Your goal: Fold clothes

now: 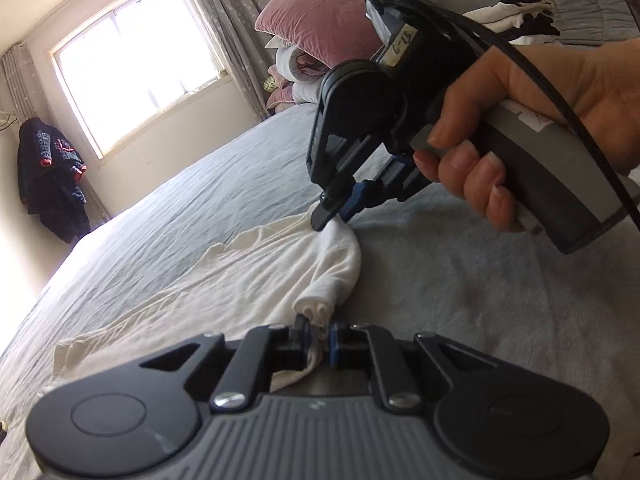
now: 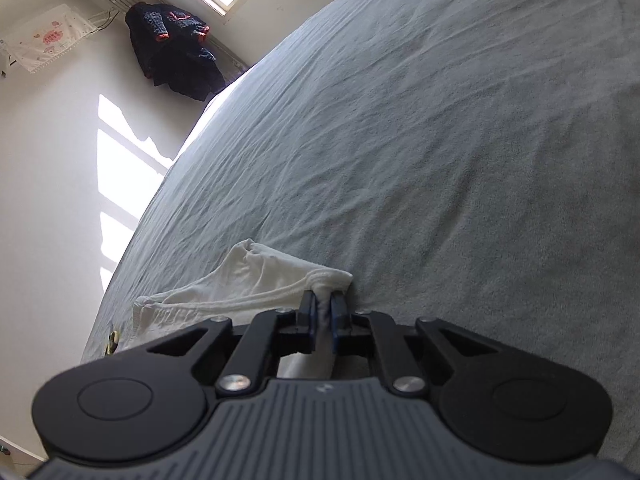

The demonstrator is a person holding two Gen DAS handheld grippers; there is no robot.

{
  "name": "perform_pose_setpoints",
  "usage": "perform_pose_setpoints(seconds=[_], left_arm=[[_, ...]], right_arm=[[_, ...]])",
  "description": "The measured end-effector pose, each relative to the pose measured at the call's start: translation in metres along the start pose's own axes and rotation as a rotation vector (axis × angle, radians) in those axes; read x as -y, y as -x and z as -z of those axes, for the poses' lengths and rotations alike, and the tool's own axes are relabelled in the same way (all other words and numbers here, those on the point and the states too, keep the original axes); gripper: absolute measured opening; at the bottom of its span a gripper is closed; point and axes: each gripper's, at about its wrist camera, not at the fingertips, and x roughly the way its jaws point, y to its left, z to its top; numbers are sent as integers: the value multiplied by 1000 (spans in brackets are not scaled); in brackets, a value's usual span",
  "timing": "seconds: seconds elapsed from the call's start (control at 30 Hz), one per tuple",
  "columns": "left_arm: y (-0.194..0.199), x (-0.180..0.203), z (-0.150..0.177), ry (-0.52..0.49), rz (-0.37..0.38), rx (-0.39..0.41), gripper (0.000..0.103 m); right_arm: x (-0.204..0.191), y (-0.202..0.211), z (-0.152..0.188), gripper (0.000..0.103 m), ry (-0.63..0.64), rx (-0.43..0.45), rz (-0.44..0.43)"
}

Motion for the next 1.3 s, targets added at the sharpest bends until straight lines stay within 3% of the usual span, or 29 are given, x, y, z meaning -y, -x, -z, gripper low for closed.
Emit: perform_pose_setpoints(seconds=[0.5,0.73,0.97,1.17,1.3], left_arm=[[5,15,-31,197,123,35,8],[-1,-5,-31,444,194,7,8],[1,-42,-24,668,240,51,8],[2,-77,-10,831,234,70,8],[6,-101,2,923,191,84,8]], right_arm=[[5,34,-24,7,30,74,89],[-7,39,-27,7,56,43,142],[-39,20,-39,8,78,21,165],[-73,2,-47,8,98,-5,164],[-98,-20,-48,8,112,-17,163]])
